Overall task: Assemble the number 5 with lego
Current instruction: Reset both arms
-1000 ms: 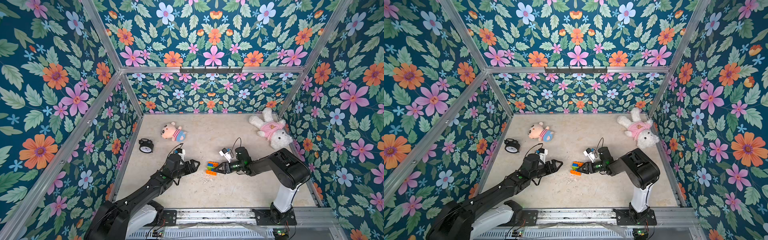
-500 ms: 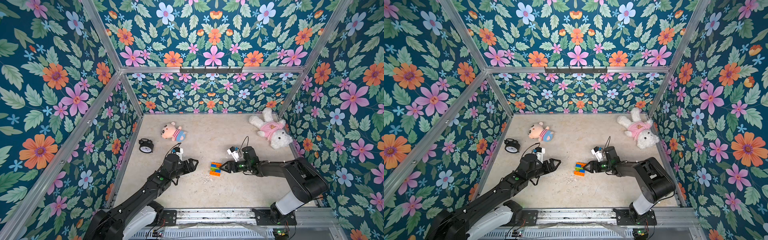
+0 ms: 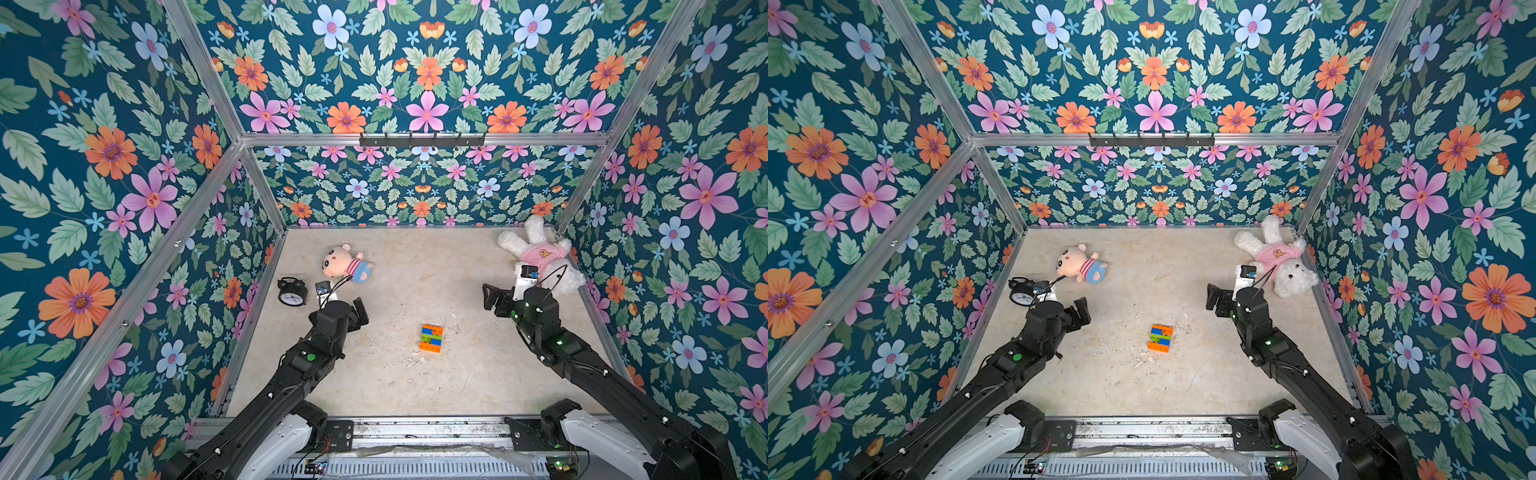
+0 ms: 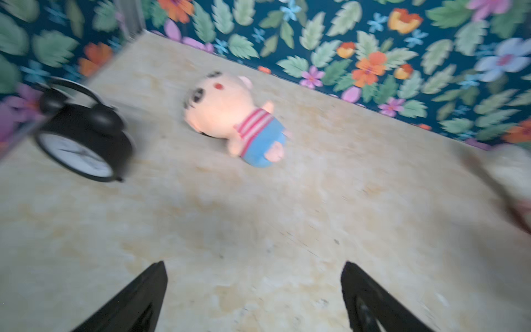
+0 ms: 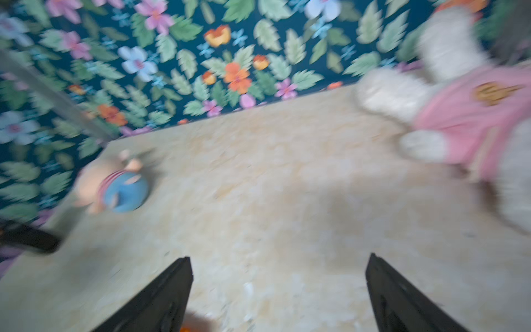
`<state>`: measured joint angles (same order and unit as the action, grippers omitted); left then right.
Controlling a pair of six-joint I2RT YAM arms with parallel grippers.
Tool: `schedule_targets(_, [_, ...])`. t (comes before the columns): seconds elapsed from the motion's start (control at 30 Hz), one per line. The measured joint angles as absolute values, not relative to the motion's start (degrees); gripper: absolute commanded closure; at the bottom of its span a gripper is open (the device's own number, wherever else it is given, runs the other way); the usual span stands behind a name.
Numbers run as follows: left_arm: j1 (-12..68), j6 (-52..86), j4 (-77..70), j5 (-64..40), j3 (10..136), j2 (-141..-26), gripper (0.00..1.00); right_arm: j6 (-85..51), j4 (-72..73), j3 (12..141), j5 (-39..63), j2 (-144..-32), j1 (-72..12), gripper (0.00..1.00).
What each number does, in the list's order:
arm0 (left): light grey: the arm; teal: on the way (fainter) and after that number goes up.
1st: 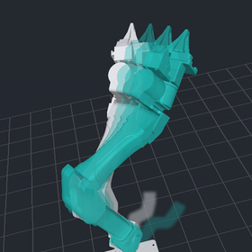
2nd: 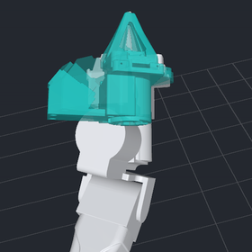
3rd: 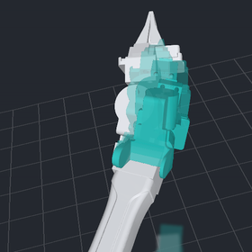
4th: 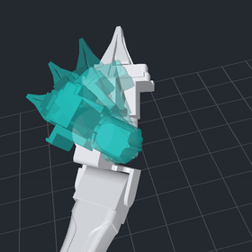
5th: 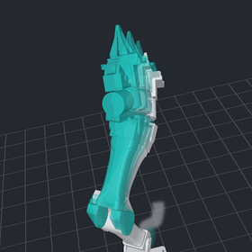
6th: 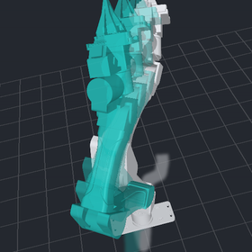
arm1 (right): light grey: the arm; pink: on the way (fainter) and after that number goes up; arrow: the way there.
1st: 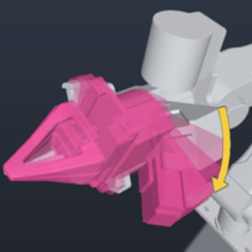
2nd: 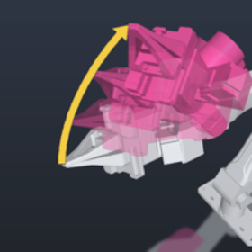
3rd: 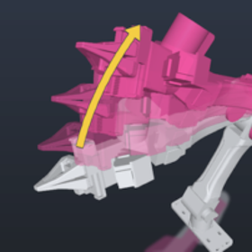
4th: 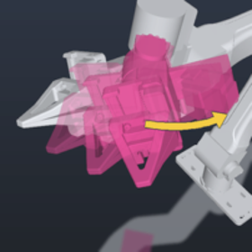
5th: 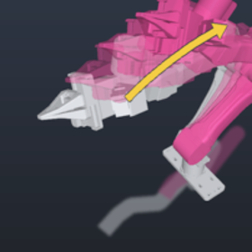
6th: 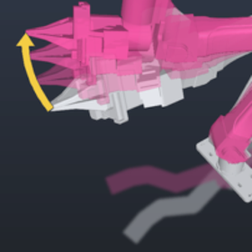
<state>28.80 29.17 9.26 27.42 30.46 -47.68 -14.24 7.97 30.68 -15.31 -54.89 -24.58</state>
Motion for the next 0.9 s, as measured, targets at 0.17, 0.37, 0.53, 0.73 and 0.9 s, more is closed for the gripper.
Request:
schedule_targets(0.17, [17.43,23.55,1.26,37.04,26.44,-47.37,0.01,-7.4,17.74,23.68,-26.39,-59.48,-17.63,0.01])
schedule_targets(0.37, [6.79,17.04,-14.83,38.72,18.26,-55.48,0.01,-2.74,33.78,17.82,-28.56,-67.46,-11.68,0.01])
schedule_targets(0.53, [4.27,9.43,-31.55,35.24,14.57,-65.12,0.01,0.05,49.95,13.69,-24.86,-76.38,-7.62,0.01])
schedule_targets(0.73, [2.02,2.76,-50.78,27.18,9.32,-73.52,0.01,0.45,62.92,10.61,-14.15,-80.31,-1.63,0.01])
schedule_targets(0.9, [0.45,-0.49,-59.37,19.64,10.46,-77.69,0.01,0.45,72.4,5.15,-6.39,-82.41,-0.58,0.01])
